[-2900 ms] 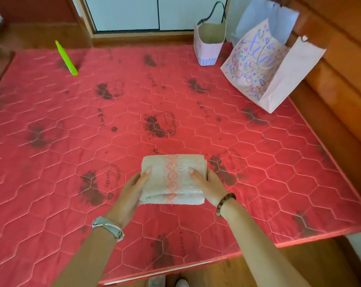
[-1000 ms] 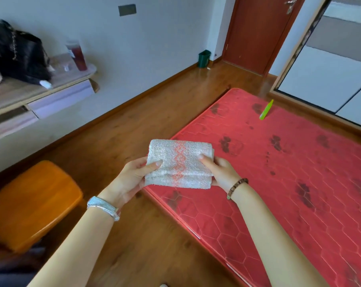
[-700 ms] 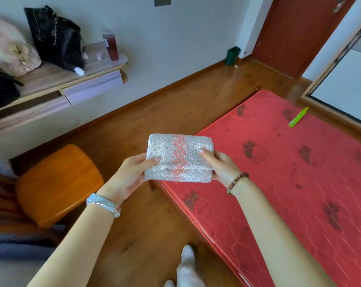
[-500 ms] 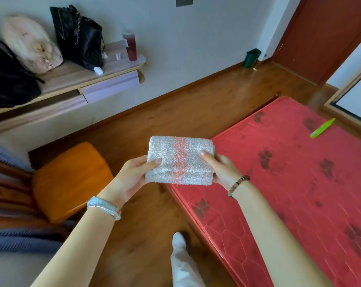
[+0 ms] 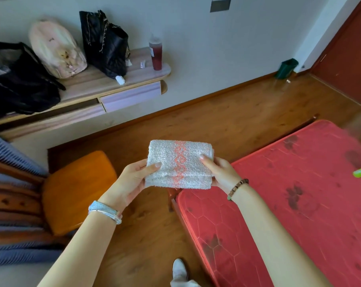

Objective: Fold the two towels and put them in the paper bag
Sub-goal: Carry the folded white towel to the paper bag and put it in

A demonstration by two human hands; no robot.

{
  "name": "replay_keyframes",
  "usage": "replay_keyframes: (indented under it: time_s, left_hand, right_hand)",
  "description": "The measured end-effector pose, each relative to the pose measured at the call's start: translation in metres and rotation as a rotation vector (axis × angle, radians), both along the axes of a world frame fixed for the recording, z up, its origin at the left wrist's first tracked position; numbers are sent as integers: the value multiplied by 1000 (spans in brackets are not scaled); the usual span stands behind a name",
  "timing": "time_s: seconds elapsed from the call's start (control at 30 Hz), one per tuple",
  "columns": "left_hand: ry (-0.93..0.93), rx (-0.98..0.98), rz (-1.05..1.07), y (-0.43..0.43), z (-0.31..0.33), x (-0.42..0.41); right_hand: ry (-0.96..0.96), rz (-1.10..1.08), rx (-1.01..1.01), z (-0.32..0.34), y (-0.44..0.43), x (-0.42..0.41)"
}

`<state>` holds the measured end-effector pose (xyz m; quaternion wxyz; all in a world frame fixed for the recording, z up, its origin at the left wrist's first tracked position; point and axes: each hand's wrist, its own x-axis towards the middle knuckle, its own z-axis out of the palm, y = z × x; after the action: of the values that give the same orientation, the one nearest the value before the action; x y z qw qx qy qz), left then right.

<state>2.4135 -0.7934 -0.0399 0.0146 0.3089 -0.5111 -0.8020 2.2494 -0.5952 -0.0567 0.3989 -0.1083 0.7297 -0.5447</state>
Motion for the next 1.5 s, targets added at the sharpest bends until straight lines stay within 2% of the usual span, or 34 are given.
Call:
replay_keyframes:
  time_s: [0.43,0.77,1.07,1.5]
  left_hand:
    - [24,47,79,-85,-4,-46]
    - [-6,65,69,-211,-15,-93]
    - [-18,23,-82,-306,-5,-144]
    - [-22,59,-265,-323,-12,-260]
  right_hand:
    - [5,71,-19,2,-93,-56]
    - [18,64,-16,-5,-208,-96]
    - [-62,-79,-62,5,-286,-119]
    - [-64,-323,-37,1,-290,-193]
